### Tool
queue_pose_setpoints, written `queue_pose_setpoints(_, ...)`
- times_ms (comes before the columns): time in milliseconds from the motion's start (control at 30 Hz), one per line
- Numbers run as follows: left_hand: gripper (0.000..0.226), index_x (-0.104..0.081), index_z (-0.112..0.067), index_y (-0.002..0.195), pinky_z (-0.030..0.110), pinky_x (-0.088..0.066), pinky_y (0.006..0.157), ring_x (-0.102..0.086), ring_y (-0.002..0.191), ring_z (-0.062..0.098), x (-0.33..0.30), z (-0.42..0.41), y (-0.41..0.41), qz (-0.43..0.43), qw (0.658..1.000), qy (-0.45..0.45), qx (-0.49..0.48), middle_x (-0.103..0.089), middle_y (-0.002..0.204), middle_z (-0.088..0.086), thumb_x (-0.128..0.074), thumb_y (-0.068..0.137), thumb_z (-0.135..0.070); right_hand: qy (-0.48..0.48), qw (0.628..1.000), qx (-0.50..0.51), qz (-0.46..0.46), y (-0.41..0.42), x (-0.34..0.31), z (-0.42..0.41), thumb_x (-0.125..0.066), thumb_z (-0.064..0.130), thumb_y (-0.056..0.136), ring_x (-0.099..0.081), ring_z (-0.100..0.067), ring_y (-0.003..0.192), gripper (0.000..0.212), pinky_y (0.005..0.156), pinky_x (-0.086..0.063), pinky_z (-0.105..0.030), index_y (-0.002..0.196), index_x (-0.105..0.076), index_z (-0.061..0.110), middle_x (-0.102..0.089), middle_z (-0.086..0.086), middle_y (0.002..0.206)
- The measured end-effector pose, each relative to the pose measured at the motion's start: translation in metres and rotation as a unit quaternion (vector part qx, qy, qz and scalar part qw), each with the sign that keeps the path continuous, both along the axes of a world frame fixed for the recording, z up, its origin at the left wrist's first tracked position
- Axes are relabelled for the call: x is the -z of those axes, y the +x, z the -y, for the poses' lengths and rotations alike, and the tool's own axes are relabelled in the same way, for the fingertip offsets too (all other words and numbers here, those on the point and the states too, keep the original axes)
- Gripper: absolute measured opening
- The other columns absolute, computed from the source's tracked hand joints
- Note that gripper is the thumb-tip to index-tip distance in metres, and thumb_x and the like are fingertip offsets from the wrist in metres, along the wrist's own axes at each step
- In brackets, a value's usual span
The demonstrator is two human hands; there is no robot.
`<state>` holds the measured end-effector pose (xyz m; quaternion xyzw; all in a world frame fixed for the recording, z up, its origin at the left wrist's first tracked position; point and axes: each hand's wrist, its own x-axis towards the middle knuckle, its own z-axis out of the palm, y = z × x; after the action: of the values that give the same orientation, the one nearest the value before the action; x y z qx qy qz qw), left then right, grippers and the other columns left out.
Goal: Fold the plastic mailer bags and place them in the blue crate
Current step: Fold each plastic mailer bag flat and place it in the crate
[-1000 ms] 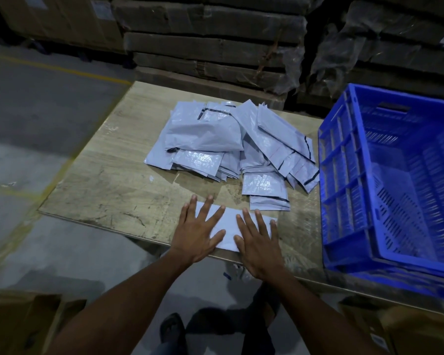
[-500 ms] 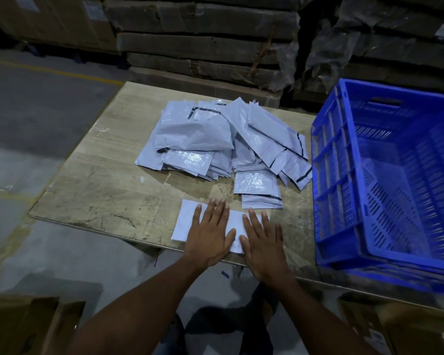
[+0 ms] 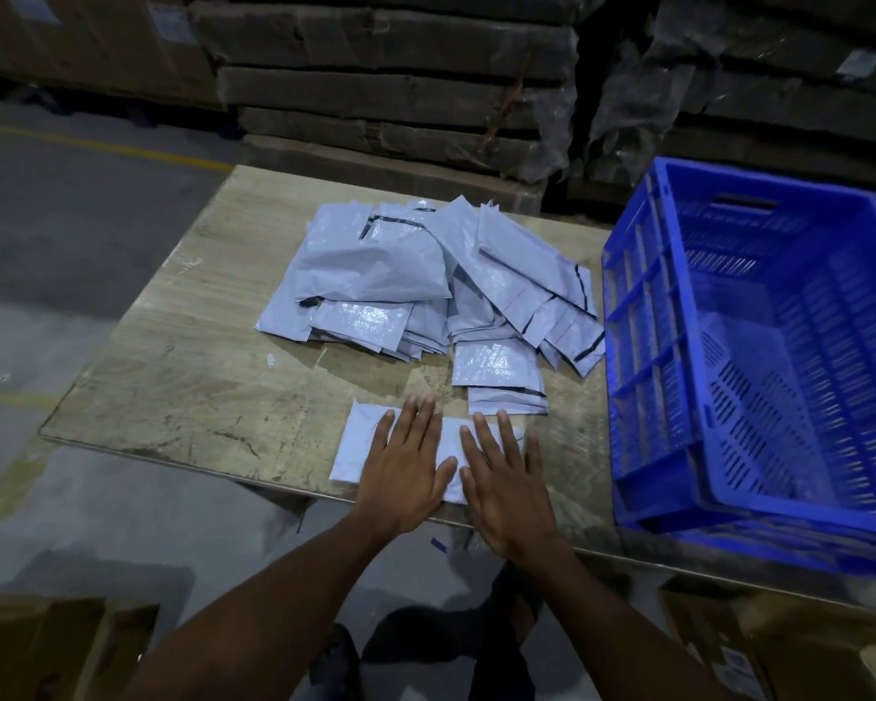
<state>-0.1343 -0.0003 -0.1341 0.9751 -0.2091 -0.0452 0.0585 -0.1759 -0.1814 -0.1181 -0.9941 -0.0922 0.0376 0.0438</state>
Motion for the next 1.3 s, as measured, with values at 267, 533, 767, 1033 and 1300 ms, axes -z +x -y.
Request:
queue_pose_setpoints(267, 0.079, -0.045, -0.025, 0.156, 0.064, -0.016, 0.119, -0.023, 0.152, 0.049, -0.004, -0.022, -0.007, 0.019, 0.996, -0.030, -0.082, -0.035, 0.165, 0.010, -0.032, 0.097, -0.076, 0.030, 1.000, 0.004, -0.007, -0.003, 0.011, 0.004, -0.025, 0.049, 0.107, -0.003, -0.030, 0.156, 0.058, 0.123, -0.011, -0.054, 0.161, -0.009, 0.033, -0.007, 0.001, 0.169)
queue_pose_setpoints(533, 0.077, -0.043, -0.031, 0.156, 0.068, -0.017, 0.120, -0.017, 0.153, 0.052, -0.002, -0.021, -0.007, 0.022, 0.995, -0.028, -0.089, -0.032, 0.167, 0.009, -0.029, 0.096, -0.078, 0.039, 0.999, 0.011, -0.011, -0.004, 0.010, 0.002, -0.028, 0.049, 0.106, 0.001, -0.027, 0.156, 0.058, 0.123, -0.009, -0.055, 0.161, -0.016, 0.033, -0.007, 0.002, 0.170)
queue_pose_setpoints(767, 0.079, -0.043, -0.032, 0.157, 0.070, -0.017, 0.119, -0.016, 0.151, 0.055, -0.003, -0.020, -0.007, 0.023, 0.996, -0.016, -0.085, -0.029, 0.168, 0.010, -0.022, 0.097, -0.079, 0.006, 1.000, 0.016, -0.017, 0.006, -0.009, -0.006, -0.020, 0.050, 0.105, -0.015, -0.030, 0.154, 0.059, 0.119, -0.015, -0.065, 0.156, -0.034, 0.022, -0.026, -0.002, 0.165)
queue_pose_setpoints(1033, 0.077, -0.037, -0.032, 0.159, 0.073, -0.012, 0.118, -0.015, 0.151, 0.056, 0.003, -0.021, -0.008, 0.039, 0.996, -0.014, -0.082, -0.025, 0.170, 0.010, -0.028, 0.098, -0.077, 0.001, 1.000, -0.023, -0.012, 0.009, 0.006, -0.010, -0.015, 0.052, 0.108, -0.010, -0.027, 0.155, 0.057, 0.120, -0.012, -0.063, 0.158, -0.026, 0.028, -0.020, 0.001, 0.167)
queue_pose_setpoints(1300, 0.076, -0.035, -0.032, 0.160, 0.071, -0.013, 0.119, -0.012, 0.154, 0.052, 0.000, -0.024, -0.008, 0.013, 0.996, -0.018, -0.083, -0.022, 0.171, 0.010, -0.029, 0.097, -0.074, 0.063, 0.997, -0.005, -0.041, 0.010, 0.007, 0.011, -0.006, 0.057, 0.105, -0.003, -0.023, 0.156, 0.061, 0.121, -0.013, -0.057, 0.159, -0.022, 0.033, -0.001, 0.003, 0.170)
